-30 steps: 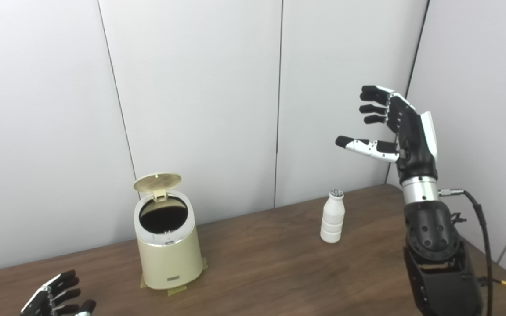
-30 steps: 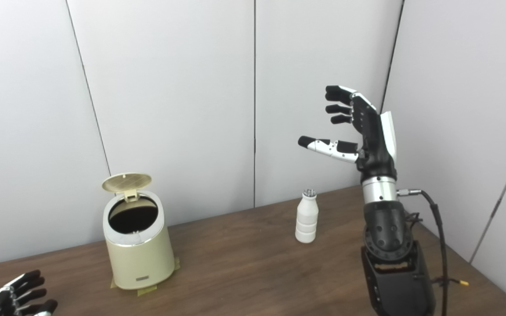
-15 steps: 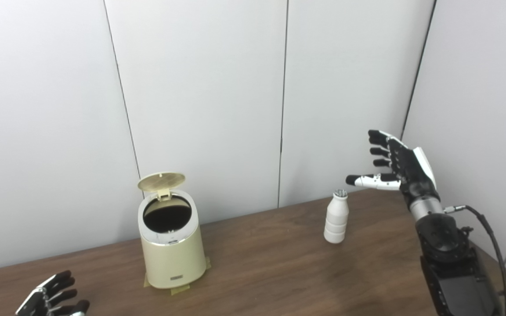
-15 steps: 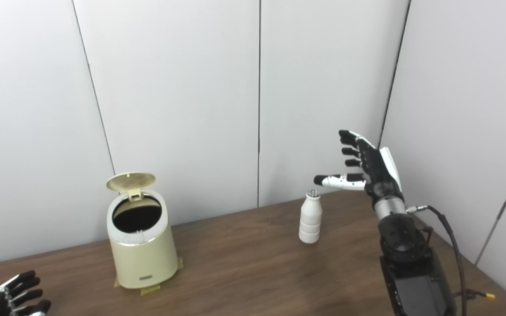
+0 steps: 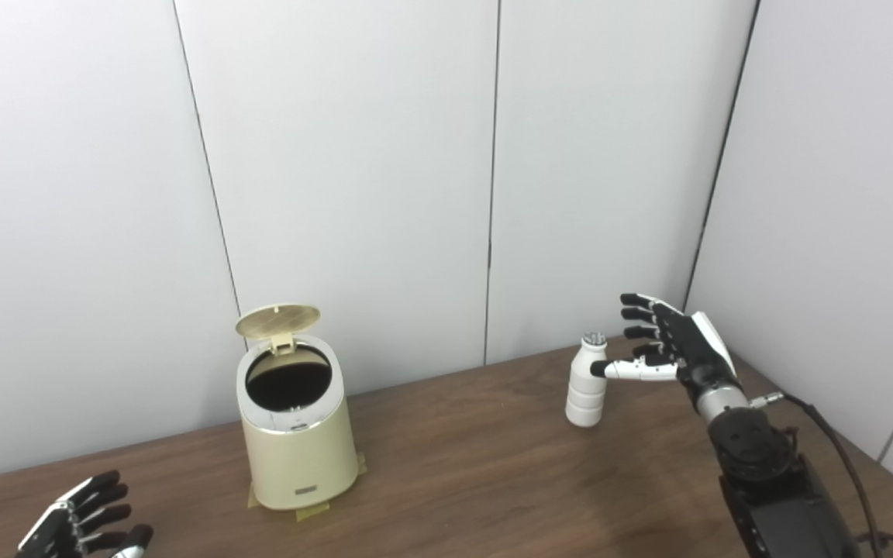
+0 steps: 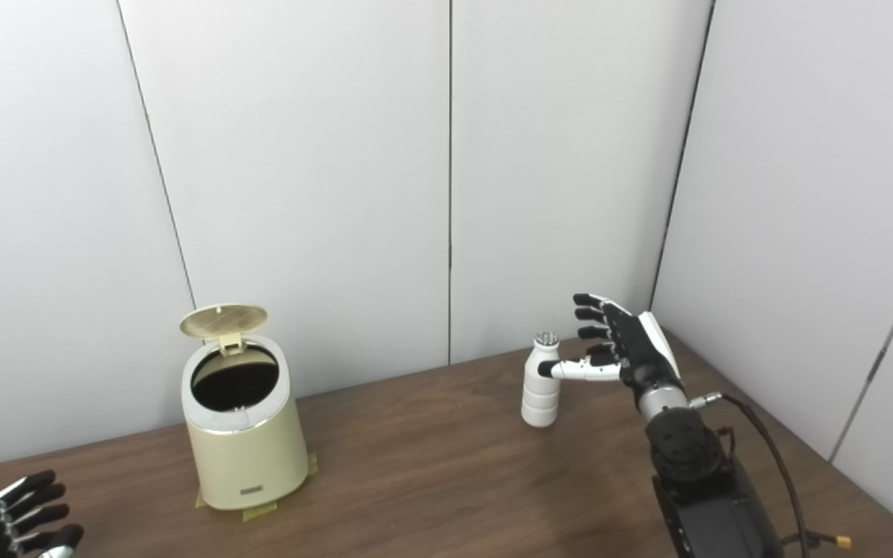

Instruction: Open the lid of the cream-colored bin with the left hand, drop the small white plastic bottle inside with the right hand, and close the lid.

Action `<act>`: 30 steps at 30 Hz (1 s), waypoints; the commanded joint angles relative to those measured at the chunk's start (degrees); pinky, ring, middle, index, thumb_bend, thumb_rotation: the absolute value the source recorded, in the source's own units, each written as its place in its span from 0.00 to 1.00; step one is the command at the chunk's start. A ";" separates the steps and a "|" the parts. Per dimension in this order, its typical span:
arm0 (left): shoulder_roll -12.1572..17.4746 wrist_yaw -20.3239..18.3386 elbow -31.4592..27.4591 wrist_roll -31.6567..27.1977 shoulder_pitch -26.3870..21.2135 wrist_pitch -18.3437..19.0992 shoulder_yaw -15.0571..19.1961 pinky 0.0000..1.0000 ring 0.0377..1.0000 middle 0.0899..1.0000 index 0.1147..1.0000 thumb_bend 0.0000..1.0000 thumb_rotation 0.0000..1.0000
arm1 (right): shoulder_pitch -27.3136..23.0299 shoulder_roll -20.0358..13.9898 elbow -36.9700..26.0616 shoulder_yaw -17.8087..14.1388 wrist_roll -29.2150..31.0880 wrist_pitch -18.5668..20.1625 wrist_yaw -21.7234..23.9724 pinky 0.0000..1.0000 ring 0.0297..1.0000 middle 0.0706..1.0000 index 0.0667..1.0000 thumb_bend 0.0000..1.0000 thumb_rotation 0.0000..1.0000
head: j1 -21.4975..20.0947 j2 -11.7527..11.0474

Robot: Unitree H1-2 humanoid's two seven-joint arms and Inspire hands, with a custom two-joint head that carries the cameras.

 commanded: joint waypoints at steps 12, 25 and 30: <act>0.59 -0.64 -3.53 0.18 -1.60 0.71 -0.06 0.64 0.71 0.75 0.78 0.54 0.11 | -2.91 -0.23 6.68 1.68 -0.06 -5.68 -2.01 0.68 0.76 0.82 0.81 0.78 0.07 | -0.19 0.20; 0.46 -0.90 -4.90 0.72 -0.95 2.19 -0.16 0.61 0.70 0.73 0.77 0.55 0.09 | -5.61 1.53 14.86 4.05 -2.34 -11.87 -7.35 0.63 0.72 0.78 0.78 0.78 0.08 | 0.14 0.28; 0.61 -0.76 -5.21 1.78 -0.93 2.50 -0.29 0.62 0.70 0.73 0.76 0.55 0.09 | -6.61 2.75 16.20 3.79 -1.61 -12.75 -8.83 0.62 0.71 0.77 0.77 0.77 0.04 | -0.01 0.32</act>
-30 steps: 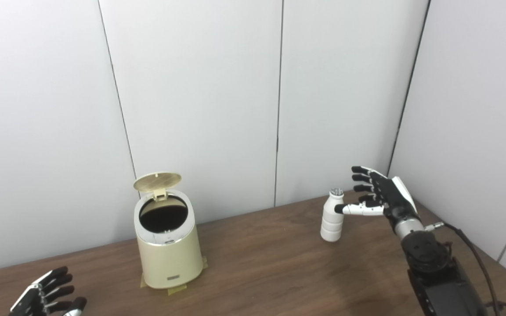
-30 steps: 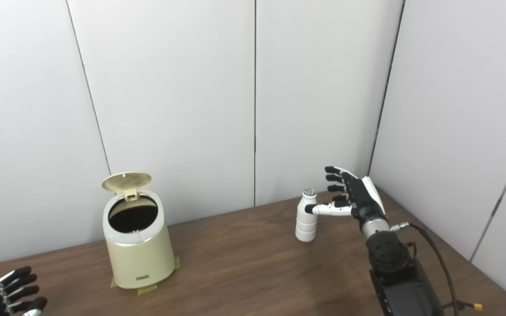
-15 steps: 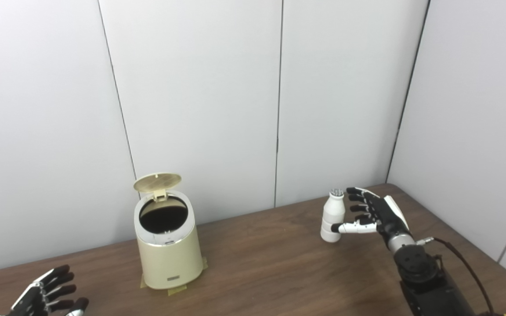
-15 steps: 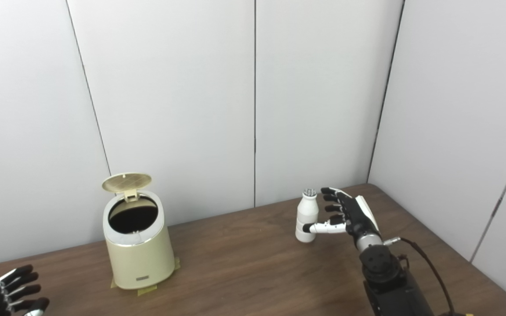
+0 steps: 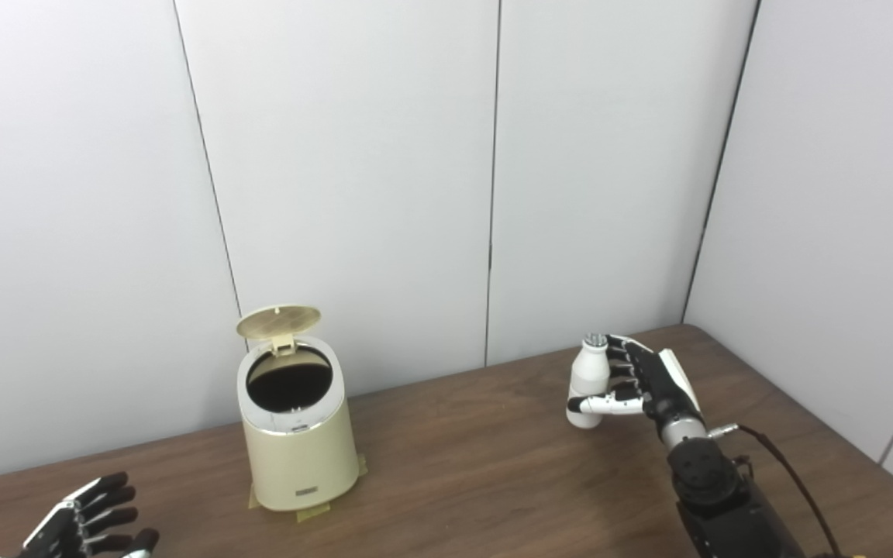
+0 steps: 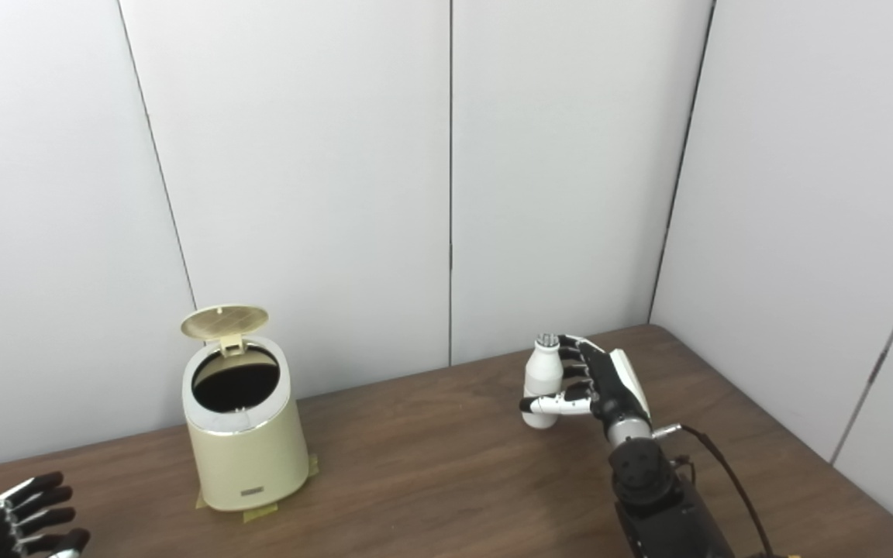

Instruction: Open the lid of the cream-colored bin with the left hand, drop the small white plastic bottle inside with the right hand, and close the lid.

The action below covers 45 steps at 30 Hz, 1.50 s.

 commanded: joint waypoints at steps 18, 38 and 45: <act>0.35 0.00 -3.63 0.50 -1.28 1.17 -0.15 0.67 0.73 0.76 0.77 0.50 0.00 | -4.54 0.18 3.66 -0.57 -2.72 -12.47 -11.08 0.32 0.36 0.41 0.48 0.53 0.00 | 0.17 0.27; -0.65 0.74 -3.54 2.17 -1.90 1.35 -0.90 0.70 0.73 0.76 0.77 0.49 0.00 | -2.20 1.05 -13.49 2.32 -6.72 -9.58 -8.34 0.34 0.37 0.44 0.51 0.51 0.00 | 3.45 0.02; -1.48 1.48 -2.54 3.37 -2.10 0.34 -1.25 0.68 0.70 0.73 0.76 0.52 0.00 | -4.56 3.09 -23.17 6.29 -7.77 -8.60 -3.42 0.35 0.38 0.45 0.50 0.52 0.00 | 6.20 -0.69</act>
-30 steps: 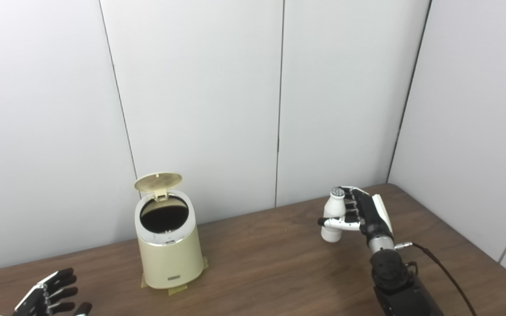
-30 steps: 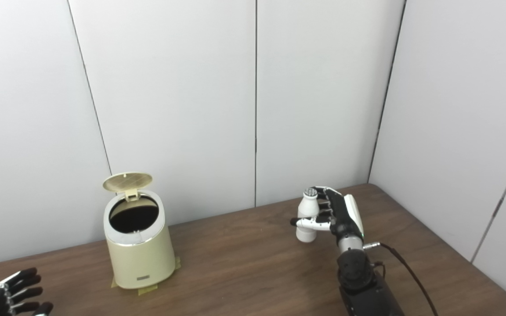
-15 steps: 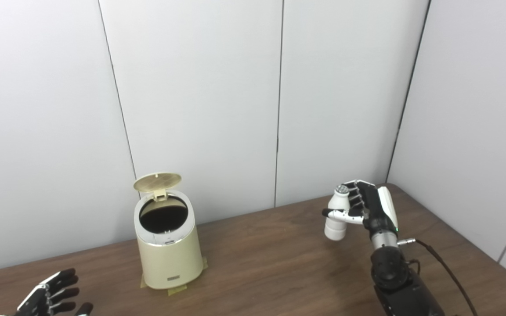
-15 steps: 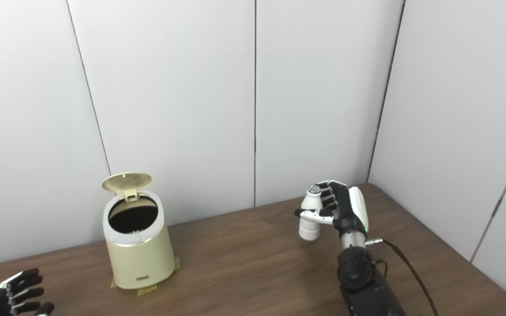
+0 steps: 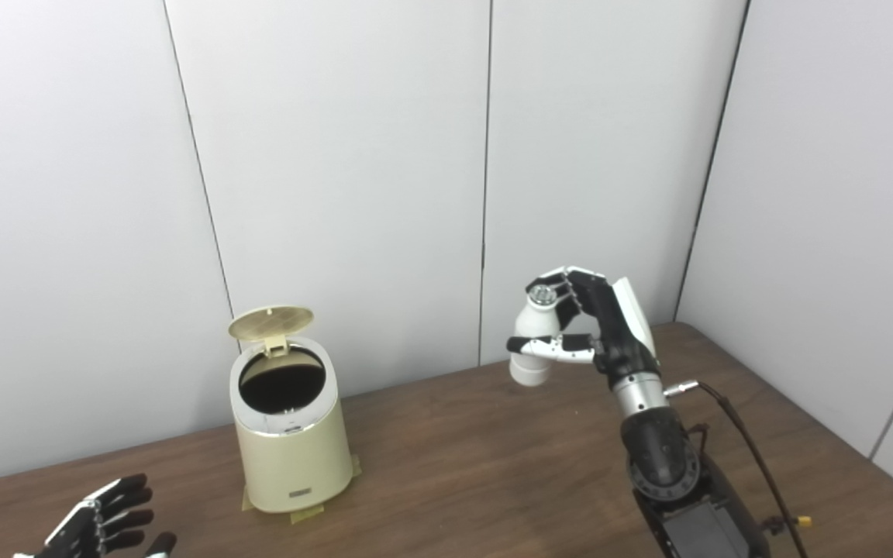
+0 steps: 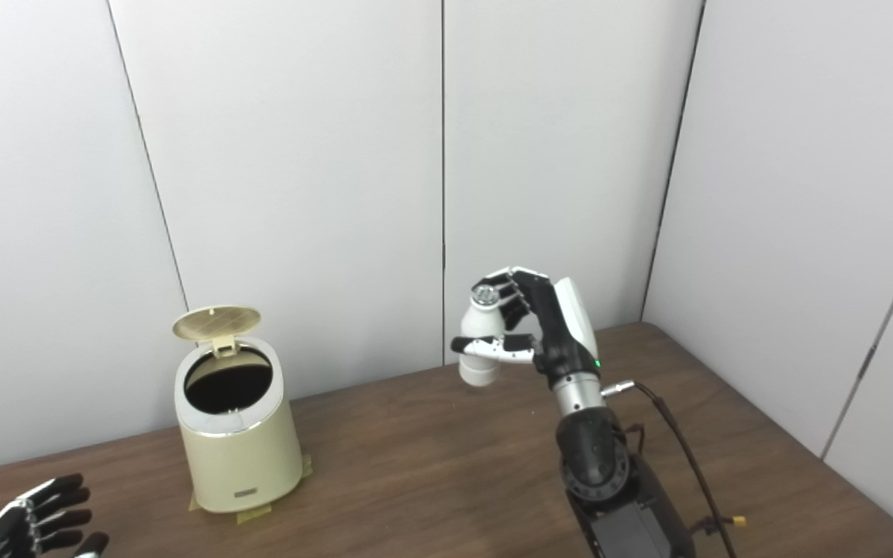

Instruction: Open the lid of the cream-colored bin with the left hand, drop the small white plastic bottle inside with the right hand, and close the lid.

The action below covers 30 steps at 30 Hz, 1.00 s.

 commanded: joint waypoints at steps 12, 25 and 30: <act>-1.34 1.23 1.23 -0.77 -1.71 -3.52 -0.79 0.68 0.72 0.74 0.75 0.61 0.00 | -9.99 3.38 -3.45 5.23 -2.53 -0.01 6.44 0.31 0.37 0.44 0.51 0.51 0.00 | 8.36 -0.45; -3.07 2.23 2.78 0.35 -0.77 -4.83 -1.72 0.68 0.73 0.75 0.76 0.70 0.15 | -14.37 8.45 -2.77 9.41 -2.46 -0.95 10.25 0.29 0.35 0.45 0.52 0.51 0.00 | 16.14 0.01; -3.35 2.73 3.76 0.67 -1.08 -5.88 -2.08 0.68 0.72 0.75 0.75 0.72 0.19 | -15.86 10.19 -0.73 10.82 -4.43 -1.63 9.69 0.31 0.35 0.43 0.52 0.51 0.00 | 16.78 -0.17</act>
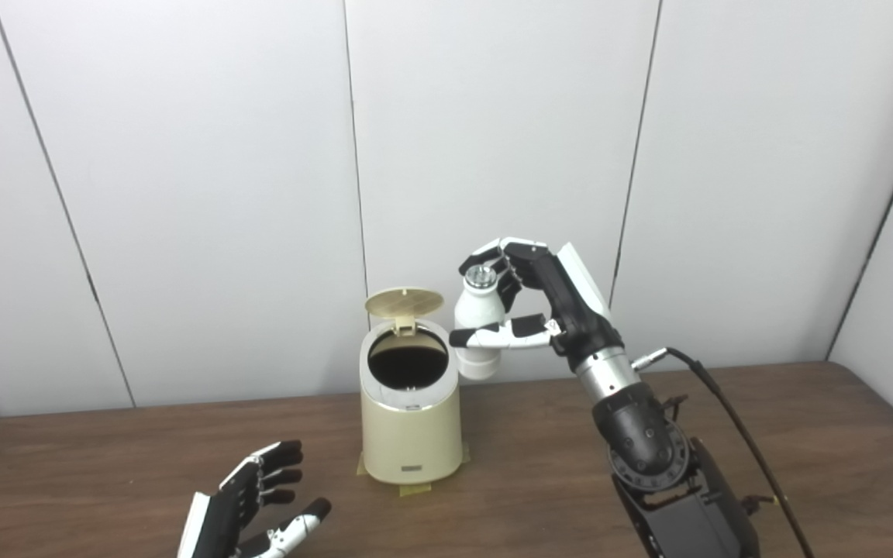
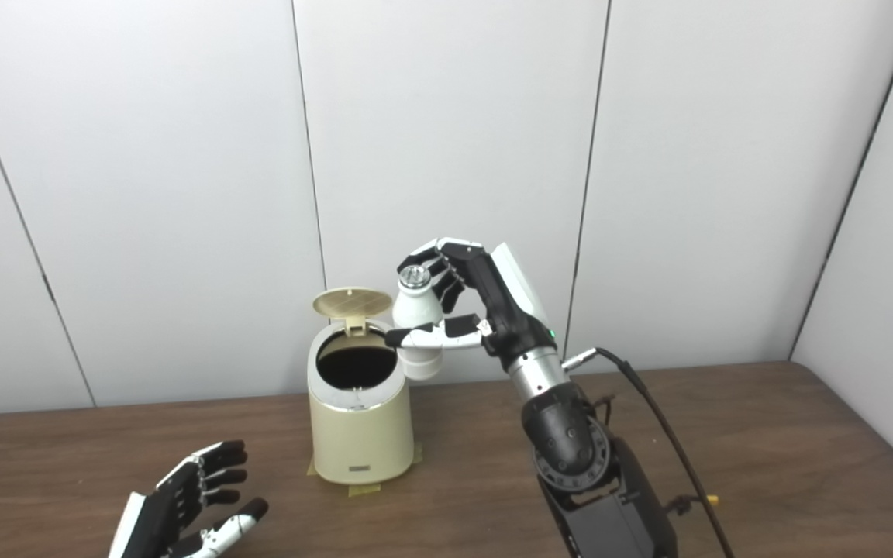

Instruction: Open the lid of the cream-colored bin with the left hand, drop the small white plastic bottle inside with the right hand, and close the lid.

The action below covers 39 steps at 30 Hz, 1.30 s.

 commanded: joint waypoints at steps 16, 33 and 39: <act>-1.19 1.13 0.88 0.04 -2.03 -5.18 -0.76 0.66 0.72 0.75 0.75 0.72 0.18 | -8.41 0.46 15.35 1.41 -3.33 -20.93 -4.77 0.31 0.36 0.45 0.51 0.51 0.00 | 2.43 -0.56; -2.21 2.45 0.60 1.29 -2.07 -4.88 -2.03 0.64 0.72 0.75 0.75 0.72 0.19 | -12.45 -1.39 26.05 8.57 -8.97 -27.28 -14.17 0.32 0.37 0.46 0.51 0.51 0.00 | 4.90 -0.26; -2.52 2.34 0.41 1.07 -2.03 -4.93 -2.12 0.65 0.73 0.76 0.75 0.71 0.18 | -14.48 -1.25 30.31 13.21 -9.83 -27.29 -19.45 0.33 0.38 0.46 0.50 0.50 0.00 | 5.37 -0.16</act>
